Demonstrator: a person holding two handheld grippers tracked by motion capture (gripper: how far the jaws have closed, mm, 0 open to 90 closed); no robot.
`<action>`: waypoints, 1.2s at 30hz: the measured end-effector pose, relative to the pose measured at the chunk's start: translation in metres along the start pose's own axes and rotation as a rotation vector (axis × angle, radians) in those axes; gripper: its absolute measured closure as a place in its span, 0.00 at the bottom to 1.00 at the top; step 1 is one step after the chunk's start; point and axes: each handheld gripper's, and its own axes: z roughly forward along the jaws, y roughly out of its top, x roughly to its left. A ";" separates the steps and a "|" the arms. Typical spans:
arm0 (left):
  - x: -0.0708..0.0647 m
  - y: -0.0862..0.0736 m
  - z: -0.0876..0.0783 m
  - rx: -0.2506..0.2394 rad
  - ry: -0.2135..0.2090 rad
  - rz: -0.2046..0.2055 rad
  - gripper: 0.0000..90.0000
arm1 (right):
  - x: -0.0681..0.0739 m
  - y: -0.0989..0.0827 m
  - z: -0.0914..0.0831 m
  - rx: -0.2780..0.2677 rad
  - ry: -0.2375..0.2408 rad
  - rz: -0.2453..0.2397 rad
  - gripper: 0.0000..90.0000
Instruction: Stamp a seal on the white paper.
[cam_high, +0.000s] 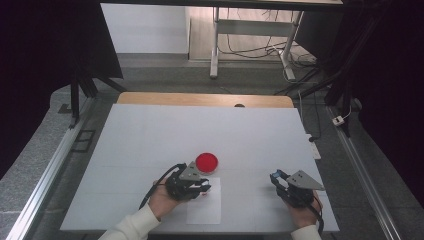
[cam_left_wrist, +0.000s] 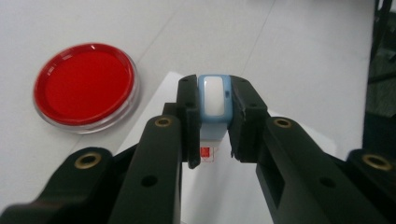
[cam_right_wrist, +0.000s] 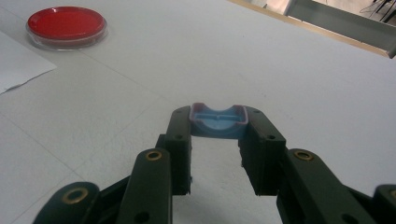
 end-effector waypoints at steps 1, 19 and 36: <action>0.001 0.001 -0.002 -0.009 -0.002 -0.005 0.84 | 0.000 0.000 0.000 -0.003 0.001 0.000 0.72; 0.012 0.005 -0.026 -0.115 -0.024 -0.074 0.84 | 0.000 0.000 0.000 -0.006 0.001 0.000 0.72; 0.022 0.010 -0.048 -0.193 -0.022 -0.117 0.84 | 0.001 0.000 0.001 0.002 -0.002 -0.004 0.72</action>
